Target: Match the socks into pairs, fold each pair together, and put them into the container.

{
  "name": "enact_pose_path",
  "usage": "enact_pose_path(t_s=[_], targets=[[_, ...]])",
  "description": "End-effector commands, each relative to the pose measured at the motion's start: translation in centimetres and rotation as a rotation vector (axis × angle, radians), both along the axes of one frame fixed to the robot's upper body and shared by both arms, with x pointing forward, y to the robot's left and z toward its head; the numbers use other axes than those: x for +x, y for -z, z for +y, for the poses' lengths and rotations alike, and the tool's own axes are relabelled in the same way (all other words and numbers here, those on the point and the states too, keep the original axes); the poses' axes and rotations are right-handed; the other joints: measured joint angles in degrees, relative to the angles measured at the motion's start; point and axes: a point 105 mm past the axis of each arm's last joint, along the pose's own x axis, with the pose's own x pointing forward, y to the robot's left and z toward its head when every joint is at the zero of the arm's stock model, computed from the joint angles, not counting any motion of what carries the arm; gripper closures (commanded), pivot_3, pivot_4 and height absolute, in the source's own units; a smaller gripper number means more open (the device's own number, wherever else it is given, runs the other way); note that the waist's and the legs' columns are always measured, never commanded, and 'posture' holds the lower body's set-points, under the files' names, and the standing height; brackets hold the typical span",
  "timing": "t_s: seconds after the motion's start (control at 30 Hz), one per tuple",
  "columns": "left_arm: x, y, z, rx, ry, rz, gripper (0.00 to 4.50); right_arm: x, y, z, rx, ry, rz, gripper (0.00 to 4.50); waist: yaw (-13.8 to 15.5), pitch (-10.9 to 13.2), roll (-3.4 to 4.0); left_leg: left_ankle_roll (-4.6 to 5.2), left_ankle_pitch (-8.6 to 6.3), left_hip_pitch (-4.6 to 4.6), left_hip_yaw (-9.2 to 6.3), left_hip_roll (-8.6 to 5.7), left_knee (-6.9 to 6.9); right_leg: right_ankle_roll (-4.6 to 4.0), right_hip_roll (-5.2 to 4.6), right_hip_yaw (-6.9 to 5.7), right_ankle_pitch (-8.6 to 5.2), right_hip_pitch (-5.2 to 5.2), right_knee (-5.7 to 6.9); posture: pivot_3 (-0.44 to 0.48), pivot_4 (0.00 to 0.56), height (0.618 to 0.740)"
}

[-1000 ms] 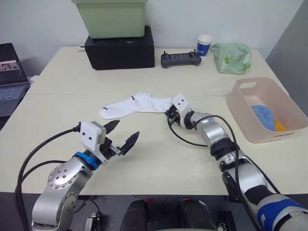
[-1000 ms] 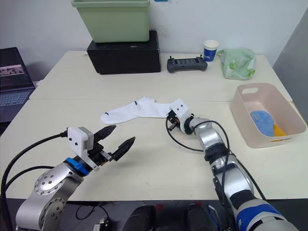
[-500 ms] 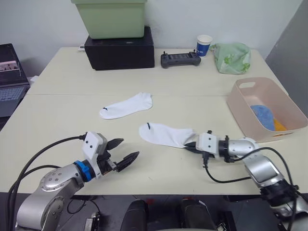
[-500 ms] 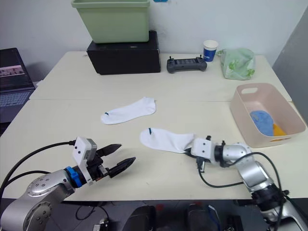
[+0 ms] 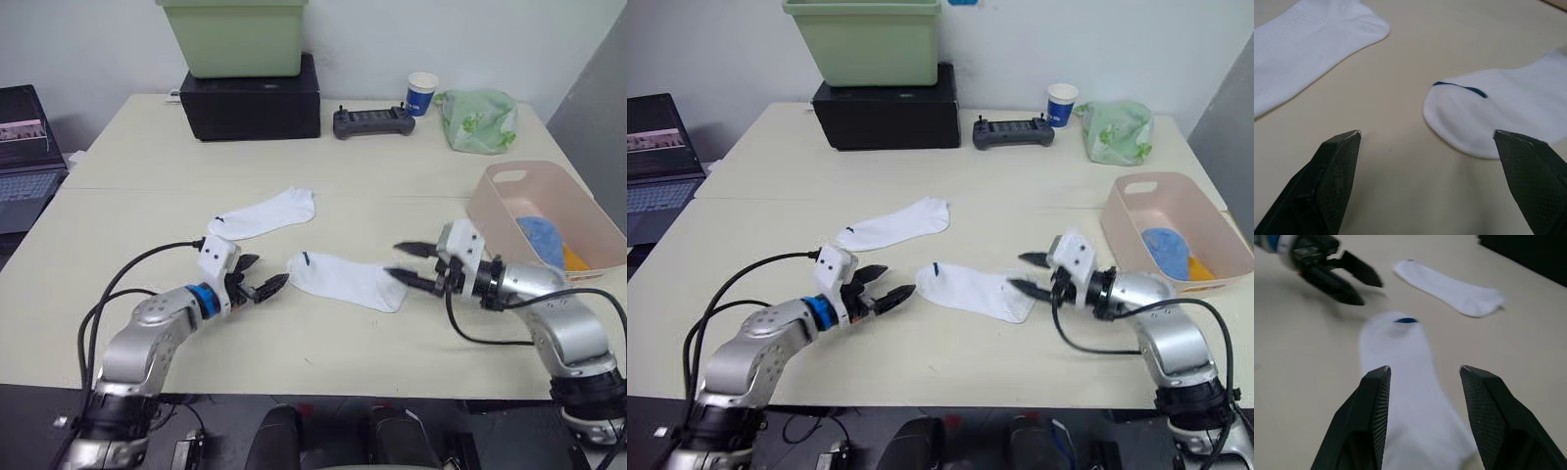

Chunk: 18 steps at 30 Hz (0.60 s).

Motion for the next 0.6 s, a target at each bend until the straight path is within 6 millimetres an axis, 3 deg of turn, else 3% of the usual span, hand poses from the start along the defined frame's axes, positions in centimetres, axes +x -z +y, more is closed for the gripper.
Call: enact_pose_path(t_s=[0.03,0.13,0.23,0.37,0.47,0.6], targets=[[1.0,-0.2,-1.0,0.012,0.041,-0.034,0.00,1.0,2.0,-1.5,-0.015,0.132,0.095,2.01,0.00,0.00,0.00,0.00,0.00,-0.01,0.00,0.01,-0.01,0.00,0.00,0.01,0.00,-0.02,-0.03,0.000,0.150,0.740],[1.8,0.2,-1.7,0.026,0.066,-0.033,0.00,0.6,3.4,-1.0,-0.049,0.101,0.148,2.01,-0.05,0.00,0.01,0.00,0.00,-0.08,0.03,0.02,-0.02,0.00,0.00,0.03,0.00,-0.11,-0.02,0.000,0.150,0.740],[2.1,1.0,-2.1,0.060,0.096,-0.017,0.57,0.5,4.4,-0.8,-0.085,0.094,0.176,1.98,-0.14,0.00,0.01,0.00,0.00,-0.07,0.03,0.02,-0.01,0.00,0.02,0.05,0.00,-0.11,0.02,0.000,0.150,0.740],[1.9,1.9,-2.3,0.124,0.139,0.006,1.82,0.5,5.2,-0.5,-0.098,0.085,0.203,1.98,-0.09,0.00,0.01,0.00,0.00,-0.07,0.03,-0.03,0.02,0.01,0.02,0.03,0.00,-0.08,0.02,0.000,0.150,0.740],[1.6,1.9,-2.6,0.128,0.170,0.000,2.77,0.6,5.1,-0.1,-0.085,0.066,0.205,2.66,-0.08,0.00,0.01,0.00,0.00,-0.07,0.04,-0.05,0.02,0.01,0.01,0.03,-0.01,-0.06,0.02,0.000,0.150,0.740],[1.6,1.3,-2.6,0.112,0.176,-0.015,4.08,0.5,4.8,0.1,-0.063,0.060,0.212,4.09,-0.09,0.00,0.01,0.00,0.00,-0.07,0.01,-0.03,0.02,0.01,0.01,0.01,-0.01,-0.06,0.02,0.000,0.150,0.740]])
